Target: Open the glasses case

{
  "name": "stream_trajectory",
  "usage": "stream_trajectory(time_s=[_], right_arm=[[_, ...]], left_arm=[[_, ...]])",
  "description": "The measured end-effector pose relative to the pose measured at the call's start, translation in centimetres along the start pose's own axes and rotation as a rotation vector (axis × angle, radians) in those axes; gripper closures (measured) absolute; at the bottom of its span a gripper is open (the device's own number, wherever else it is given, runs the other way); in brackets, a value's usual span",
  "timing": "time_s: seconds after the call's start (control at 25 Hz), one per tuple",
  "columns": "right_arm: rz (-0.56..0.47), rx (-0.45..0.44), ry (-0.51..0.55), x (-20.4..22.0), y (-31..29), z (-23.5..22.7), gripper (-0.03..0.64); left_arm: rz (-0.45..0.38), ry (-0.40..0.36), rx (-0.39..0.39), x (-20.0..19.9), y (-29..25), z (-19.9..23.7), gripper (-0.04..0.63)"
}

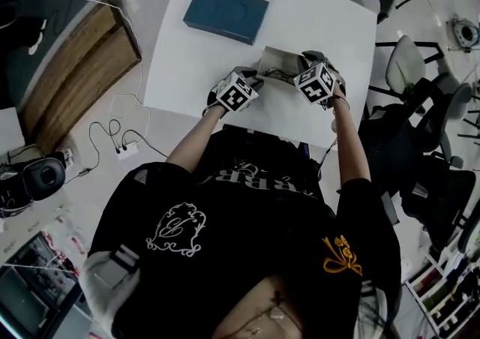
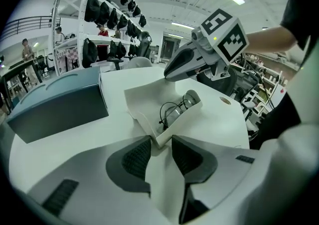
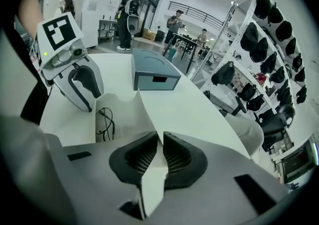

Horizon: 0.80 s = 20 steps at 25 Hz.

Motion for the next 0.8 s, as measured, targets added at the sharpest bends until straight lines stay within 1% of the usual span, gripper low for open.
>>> stream_trajectory(time_s=[0.12,0.16,0.2,0.28,0.4,0.48,0.56,0.6,0.8], right_arm=[[0.007,-0.030,-0.029,0.0,-0.2,-0.2,0.560],[0.008,-0.043,-0.043,0.0,-0.2,-0.2,0.550],[0.008,-0.057,-0.059,0.2,-0.1,-0.2,0.524],[0.001,-0.073,-0.094,0.4,0.4,-0.2,0.511],[-0.041,-0.082,-0.175,0.7,1.7,-0.2,0.503],[-0.080,-0.087,-0.244,0.9,3.0,-0.1,0.503],[-0.122,-0.088,-0.314,1.1,4.5,-0.1,0.503],[-0.143,-0.091,-0.345,1.2,5.2,0.0,0.503],[-0.248,-0.116,-0.474,1.9,8.7,0.9,0.508]], left_arm=[[0.008,-0.005,-0.012,0.0,0.2,0.1,0.455],[0.011,-0.002,-0.010,0.0,0.1,0.1,0.455],[0.015,0.002,-0.006,0.0,0.1,0.0,0.454],[0.029,0.017,0.007,0.0,-0.1,0.0,0.454],[0.062,0.035,0.017,-0.1,0.1,-0.1,0.454],[0.068,0.028,0.009,-0.3,0.4,-0.3,0.454],[0.047,0.030,0.003,-0.6,0.9,-0.4,0.454],[0.029,0.043,0.001,-0.8,1.3,-0.4,0.454],[-0.072,0.133,-0.008,-2.2,3.9,-1.1,0.454]])
Point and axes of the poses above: the fingertips, and each gripper's own axes: y backward along the fingers, z to its left, x out of its underside, the point moved 3 cm from there along y, backward along the fingers, and after that the axes turned 12 degrees about z, right-handed, at the moved point
